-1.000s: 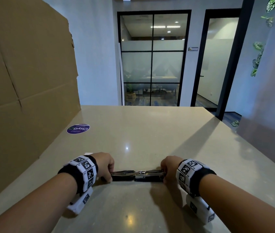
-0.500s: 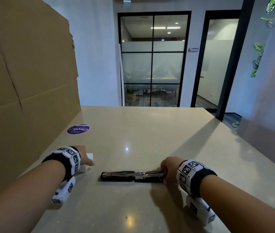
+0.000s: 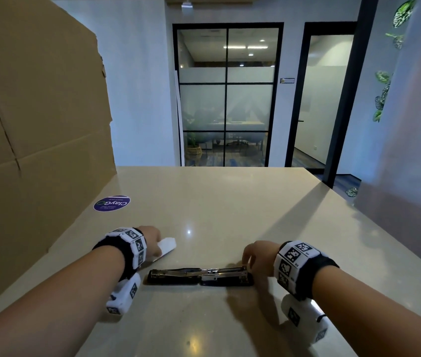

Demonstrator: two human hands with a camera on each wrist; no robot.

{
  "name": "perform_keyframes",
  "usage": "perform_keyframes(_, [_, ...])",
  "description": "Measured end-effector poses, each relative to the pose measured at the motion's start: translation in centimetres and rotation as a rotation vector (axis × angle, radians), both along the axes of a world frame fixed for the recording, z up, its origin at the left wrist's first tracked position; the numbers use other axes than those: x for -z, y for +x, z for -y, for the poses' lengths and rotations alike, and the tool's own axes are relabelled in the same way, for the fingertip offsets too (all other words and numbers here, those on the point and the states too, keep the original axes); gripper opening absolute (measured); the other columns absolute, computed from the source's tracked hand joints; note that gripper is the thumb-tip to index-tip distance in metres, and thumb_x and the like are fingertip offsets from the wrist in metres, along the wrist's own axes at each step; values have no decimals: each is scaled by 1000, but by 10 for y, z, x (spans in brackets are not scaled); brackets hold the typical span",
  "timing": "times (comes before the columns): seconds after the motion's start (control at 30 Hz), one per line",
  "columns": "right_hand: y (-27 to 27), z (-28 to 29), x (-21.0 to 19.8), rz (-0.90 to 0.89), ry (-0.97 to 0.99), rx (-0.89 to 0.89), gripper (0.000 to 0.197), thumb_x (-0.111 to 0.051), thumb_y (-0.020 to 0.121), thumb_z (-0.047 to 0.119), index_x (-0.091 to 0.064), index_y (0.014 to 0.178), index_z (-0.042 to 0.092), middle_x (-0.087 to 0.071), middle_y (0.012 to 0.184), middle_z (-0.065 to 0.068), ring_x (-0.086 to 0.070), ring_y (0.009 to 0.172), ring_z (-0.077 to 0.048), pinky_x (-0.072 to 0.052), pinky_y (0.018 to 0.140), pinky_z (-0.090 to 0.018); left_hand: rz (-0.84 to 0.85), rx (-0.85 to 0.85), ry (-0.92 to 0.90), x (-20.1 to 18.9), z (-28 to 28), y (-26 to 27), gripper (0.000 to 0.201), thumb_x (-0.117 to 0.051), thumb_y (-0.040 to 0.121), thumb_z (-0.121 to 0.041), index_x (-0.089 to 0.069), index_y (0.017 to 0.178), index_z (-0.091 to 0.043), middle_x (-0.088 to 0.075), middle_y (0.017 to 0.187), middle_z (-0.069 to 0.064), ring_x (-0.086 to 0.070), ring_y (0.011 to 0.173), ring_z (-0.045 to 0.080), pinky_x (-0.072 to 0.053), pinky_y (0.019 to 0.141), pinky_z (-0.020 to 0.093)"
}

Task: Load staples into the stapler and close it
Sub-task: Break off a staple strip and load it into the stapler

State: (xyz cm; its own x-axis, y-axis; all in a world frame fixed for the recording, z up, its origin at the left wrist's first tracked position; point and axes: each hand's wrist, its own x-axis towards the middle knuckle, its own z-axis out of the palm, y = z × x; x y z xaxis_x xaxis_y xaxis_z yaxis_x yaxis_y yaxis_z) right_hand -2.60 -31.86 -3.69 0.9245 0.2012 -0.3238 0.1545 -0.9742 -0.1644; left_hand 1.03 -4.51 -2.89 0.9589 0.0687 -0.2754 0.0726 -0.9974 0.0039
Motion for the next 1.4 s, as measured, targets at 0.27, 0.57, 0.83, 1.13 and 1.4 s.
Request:
perform_keyframes(0.27, [4, -7, -14, 204, 222, 29, 46, -65, 85, 29, -50, 128, 23, -60, 126, 1, -60, 110, -19, -47, 91, -29, 40, 258, -290, -15, 51, 5, 31, -57, 90, -25, -61, 120, -16, -67, 109, 3, -55, 91, 14, -41, 79, 25])
perform_keyframes(0.57, [1, -21, -14, 270, 271, -43, 29, -70, 80, 24, -60, 105, 15, -66, 107, -3, -53, 86, -17, -43, 76, -28, -173, 407, -620, -15, 71, -4, 34, -46, 97, -6, -48, 131, -7, -53, 112, 0, -50, 98, 15, -47, 79, 19])
perform_keyframes(0.83, [1, -28, -19, 312, 302, -53, 38, -74, 74, 37, -42, 59, 26, -44, 62, 10, -47, 68, -18, -31, 52, -21, 36, 477, -488, -7, 75, -8, 26, -72, 81, -29, -57, 100, -19, -58, 96, -6, -55, 89, 15, -44, 83, 31])
perform_keyframes(1.13, [0, -30, -21, 322, 418, -56, 22, -72, 77, 35, -53, 75, 26, -55, 76, 7, -53, 75, -16, -43, 70, -28, 95, 493, -394, -4, 77, -10, 32, -72, 81, -26, -60, 102, -6, -67, 107, 9, -63, 101, 26, -49, 89, 40])
perform_keyframes(1.4, [0, -29, -21, 385, 421, -59, 21, -70, 80, 31, -65, 94, 16, -67, 95, -2, -63, 90, -22, -51, 83, -35, 123, 495, -369, -6, 76, -7, 32, -70, 81, -30, -62, 104, -9, -68, 107, 6, -63, 101, 24, -51, 91, 43])
